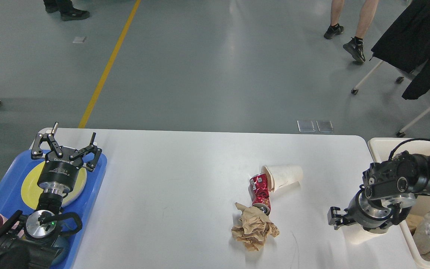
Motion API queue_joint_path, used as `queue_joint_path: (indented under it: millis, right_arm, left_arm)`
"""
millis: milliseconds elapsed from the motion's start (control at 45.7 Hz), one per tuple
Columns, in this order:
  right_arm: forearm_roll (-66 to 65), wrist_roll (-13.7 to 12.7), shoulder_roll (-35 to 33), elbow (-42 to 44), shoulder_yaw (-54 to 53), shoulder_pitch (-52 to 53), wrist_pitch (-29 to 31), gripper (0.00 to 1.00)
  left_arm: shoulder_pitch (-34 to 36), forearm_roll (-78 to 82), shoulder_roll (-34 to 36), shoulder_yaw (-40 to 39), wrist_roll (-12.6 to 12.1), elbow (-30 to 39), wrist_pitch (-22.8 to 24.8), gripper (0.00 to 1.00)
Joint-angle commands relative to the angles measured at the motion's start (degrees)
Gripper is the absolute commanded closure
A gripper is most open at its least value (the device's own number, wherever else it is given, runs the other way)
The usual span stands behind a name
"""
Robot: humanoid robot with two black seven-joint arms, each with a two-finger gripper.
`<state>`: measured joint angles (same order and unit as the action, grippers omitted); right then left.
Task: Tidy desktop
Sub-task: 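Raise the right gripper and lower it onto the white paper cup, then grasp the white paper cup and lift it toward the bin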
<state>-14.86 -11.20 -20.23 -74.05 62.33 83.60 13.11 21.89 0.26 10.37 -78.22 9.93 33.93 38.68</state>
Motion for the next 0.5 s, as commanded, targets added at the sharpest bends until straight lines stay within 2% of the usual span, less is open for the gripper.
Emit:
queue_joint_path:
  millis: [0,109,153,263,482]
  right_arm:
    - [-0.1,0.0,0.0,0.7,0.0,-1.3,-0.1,0.49]
    - [0.1,-0.1,0.1,2.4,0.0,-2.7,-0.3,0.55]
    - [0.1,0.0,0.4,2.4,0.0,-3.0,-0.4,0.65]
    - [0.1,0.0,0.8,2.3,0.0,-3.2,-0.4,0.98]
    - [0.2,-0.3,0.7,1.5,0.0,-2.3,-0.4,1.0]
  left_arm:
    - [0.0,0.0,0.0,0.0,0.0,-0.1,0.0,0.03]
    - [0.0,0.0,0.0,0.0,0.0,-0.1,0.0,0.03]
    - [0.0,0.0,0.0,0.0,0.0,0.0,0.0,0.03]
    - [0.1,0.0,0.0,0.0,0.0,0.0,0.0,0.03]
    - [0.0,0.0,0.0,0.0,0.0,0.0,0.0,0.03]
